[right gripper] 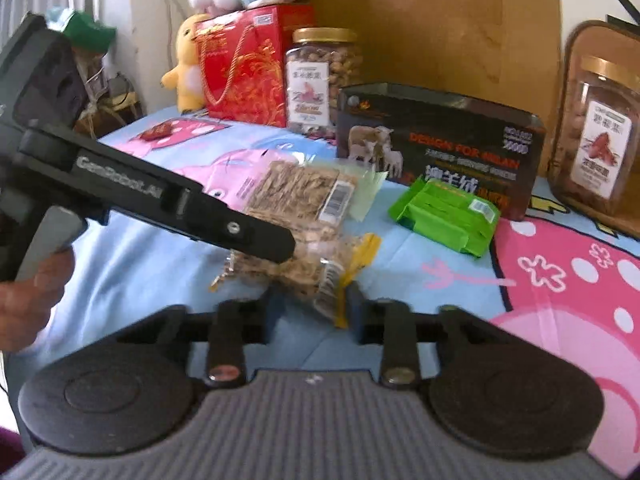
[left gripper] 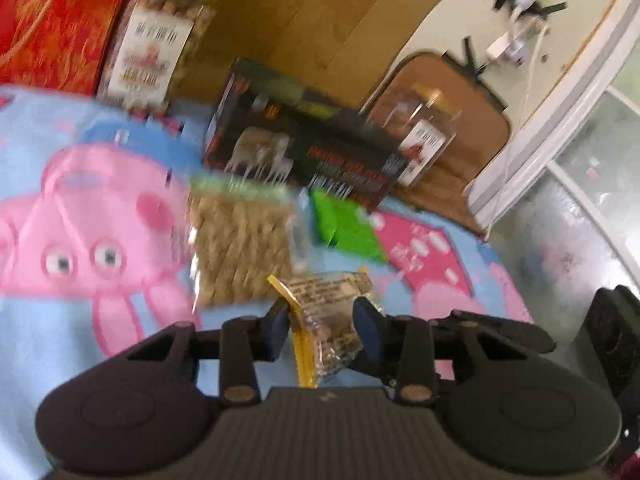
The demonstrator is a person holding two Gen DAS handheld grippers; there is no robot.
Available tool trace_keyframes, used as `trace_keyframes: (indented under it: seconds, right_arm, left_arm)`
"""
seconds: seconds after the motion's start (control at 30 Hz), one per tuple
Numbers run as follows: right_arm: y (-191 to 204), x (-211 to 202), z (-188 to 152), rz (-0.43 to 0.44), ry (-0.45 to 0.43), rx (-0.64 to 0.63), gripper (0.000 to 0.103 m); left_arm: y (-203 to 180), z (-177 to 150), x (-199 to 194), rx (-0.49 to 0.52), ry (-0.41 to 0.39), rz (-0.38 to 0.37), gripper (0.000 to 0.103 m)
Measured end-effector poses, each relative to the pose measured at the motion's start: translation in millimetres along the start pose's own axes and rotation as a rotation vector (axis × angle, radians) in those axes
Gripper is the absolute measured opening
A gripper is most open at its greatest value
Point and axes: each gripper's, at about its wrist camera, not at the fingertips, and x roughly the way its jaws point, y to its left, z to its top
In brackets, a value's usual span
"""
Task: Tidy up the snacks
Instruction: 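Grasp the small nut bag with the left gripper and drop it into the tin, then reach the left gripper to the large clear nut bag and grasp it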
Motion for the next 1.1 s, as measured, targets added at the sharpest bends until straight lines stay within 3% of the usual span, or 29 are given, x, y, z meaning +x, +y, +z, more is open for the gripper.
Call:
trace_keyframes:
  seconds: [0.17,0.33,0.47,0.63,0.73,0.9,1.0,1.1]
  right_arm:
    - [-11.9,-13.3,34.5,-0.016,-0.134,0.018,0.034]
    - [-41.8,0.9,77.7,-0.089,-0.212,0.02,0.034]
    - [-75.8,27.3,101.7,-0.17,-0.211,0.035,0.034]
    - [-106.4,58.2,109.4,-0.271,-0.169,0.046,0.041]
    - [-118.3,55.8,103.6,-0.322,-0.182,0.085,0.042]
    - [-120.2,20.1,84.0,-0.279,-0.252,0.186,0.042]
    - [-108.7,7.7,65.2,-0.126,-0.211,0.231,0.042]
    - [-88.0,14.8,48.2,0.013,-0.127,0.237,0.042]
  left_arm:
    - [-24.5,51.1,-10.7,0.096,-0.092,-0.022,0.034]
    - [-32.8,110.8,25.1,0.142,-0.139,-0.005,0.034]
    - [-35.6,139.5,71.2,0.169,-0.136,0.02,0.035]
    - [-27.1,158.3,125.1,0.148,-0.076,0.097,0.046]
    - [-17.2,155.8,120.5,0.125,-0.058,0.078,0.046]
    - [2.8,136.9,53.7,0.1,-0.156,0.024,0.046]
    - [23.2,113.9,22.0,0.068,-0.153,0.046,0.046]
    - [42.0,83.5,5.9,0.007,-0.097,0.055,0.046]
